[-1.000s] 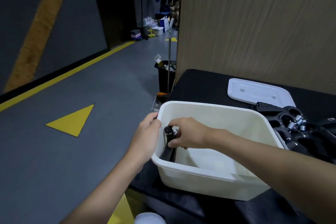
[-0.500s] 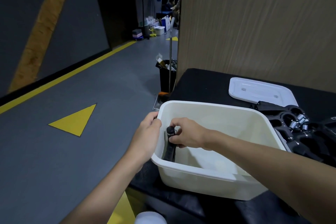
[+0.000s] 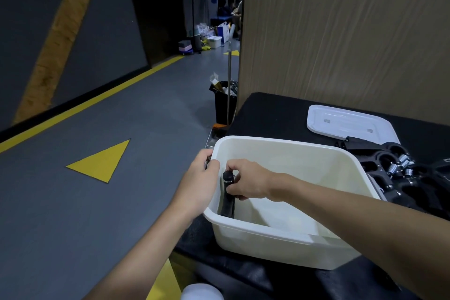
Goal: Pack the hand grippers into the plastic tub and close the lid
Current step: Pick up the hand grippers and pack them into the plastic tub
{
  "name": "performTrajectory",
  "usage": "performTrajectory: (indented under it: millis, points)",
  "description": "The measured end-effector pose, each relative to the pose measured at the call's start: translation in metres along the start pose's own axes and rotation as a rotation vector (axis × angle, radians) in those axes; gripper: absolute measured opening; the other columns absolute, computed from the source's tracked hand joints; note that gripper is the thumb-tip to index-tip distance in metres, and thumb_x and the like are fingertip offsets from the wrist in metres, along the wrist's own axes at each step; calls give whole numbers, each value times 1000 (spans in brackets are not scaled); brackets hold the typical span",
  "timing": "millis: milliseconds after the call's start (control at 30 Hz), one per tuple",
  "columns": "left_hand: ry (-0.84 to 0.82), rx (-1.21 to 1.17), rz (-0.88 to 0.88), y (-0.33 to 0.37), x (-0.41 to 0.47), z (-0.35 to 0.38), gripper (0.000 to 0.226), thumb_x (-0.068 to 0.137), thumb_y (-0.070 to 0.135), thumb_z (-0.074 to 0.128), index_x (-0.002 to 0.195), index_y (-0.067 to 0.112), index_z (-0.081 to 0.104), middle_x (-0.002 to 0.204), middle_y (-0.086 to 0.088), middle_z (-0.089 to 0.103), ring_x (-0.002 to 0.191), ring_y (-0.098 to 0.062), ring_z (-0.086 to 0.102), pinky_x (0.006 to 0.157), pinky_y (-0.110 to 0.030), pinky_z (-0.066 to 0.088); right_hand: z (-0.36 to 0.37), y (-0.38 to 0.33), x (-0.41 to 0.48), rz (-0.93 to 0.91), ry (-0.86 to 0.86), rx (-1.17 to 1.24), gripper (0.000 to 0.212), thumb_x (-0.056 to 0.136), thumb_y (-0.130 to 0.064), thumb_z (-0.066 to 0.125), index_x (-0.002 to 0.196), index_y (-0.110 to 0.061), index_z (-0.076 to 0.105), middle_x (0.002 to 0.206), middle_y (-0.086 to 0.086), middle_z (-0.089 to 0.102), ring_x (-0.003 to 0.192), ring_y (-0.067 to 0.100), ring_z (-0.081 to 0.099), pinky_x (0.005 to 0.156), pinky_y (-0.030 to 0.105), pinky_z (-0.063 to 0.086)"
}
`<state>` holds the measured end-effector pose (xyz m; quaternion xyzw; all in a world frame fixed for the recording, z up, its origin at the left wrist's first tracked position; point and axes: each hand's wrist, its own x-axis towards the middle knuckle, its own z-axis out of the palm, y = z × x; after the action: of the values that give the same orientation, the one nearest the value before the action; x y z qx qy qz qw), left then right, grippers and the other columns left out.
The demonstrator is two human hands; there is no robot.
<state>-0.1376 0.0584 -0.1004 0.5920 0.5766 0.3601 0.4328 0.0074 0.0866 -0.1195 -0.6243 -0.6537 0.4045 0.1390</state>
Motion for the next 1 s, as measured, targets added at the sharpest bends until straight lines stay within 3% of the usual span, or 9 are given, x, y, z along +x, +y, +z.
performTrajectory:
  millis: [133,200,333,433,600,767,1000]
  points:
    - [2,4,-14,0,0,0,31,97,21,36,113,34,59,97,3,65,79,-11,56,72,-31,43,2,-12,4,7,-22,-85,19,85,-2,60,98,-13,53,94,11,56,79,27,59,76,43,61]
    - [4,11,-11,0,0,-1,32,97,21,36,115,35,59,98,3,66,78,-11,55,69,-30,42,2,-12,3,23,-6,-98,25,85,-2,61,109,-5,51,98,14,56,80,29,59,79,48,60]
    - [3,14,5,1,-2,-1,32,96,21,37,114,34,60,102,-1,66,83,-18,58,73,-32,44,-1,-2,-4,110,-10,83,41,88,-7,65,122,1,45,100,14,54,84,23,57,85,40,58]
    - [4,1,11,1,-3,-2,31,97,21,37,114,33,60,101,0,66,83,-13,57,73,-30,44,1,2,-5,195,-68,187,39,87,-17,72,116,-2,50,96,9,62,82,20,63,84,33,56]
    - [5,-18,4,-1,-2,-2,31,97,21,37,112,35,60,99,8,66,91,-11,60,77,-30,46,5,5,3,224,-112,211,39,85,-21,76,114,1,64,113,13,70,91,20,67,85,30,58]
    - [9,-13,2,-2,0,-1,28,96,22,37,106,34,60,103,-1,65,94,-17,59,80,-32,47,12,8,5,186,-100,131,38,87,-27,72,108,5,65,112,19,69,103,29,69,88,34,58]
    - [0,-3,3,-1,-2,-2,29,96,23,36,110,34,59,103,2,66,83,-12,57,82,-35,49,-2,-2,-1,238,-240,109,34,95,-23,62,119,0,62,119,13,69,111,26,66,93,36,54]
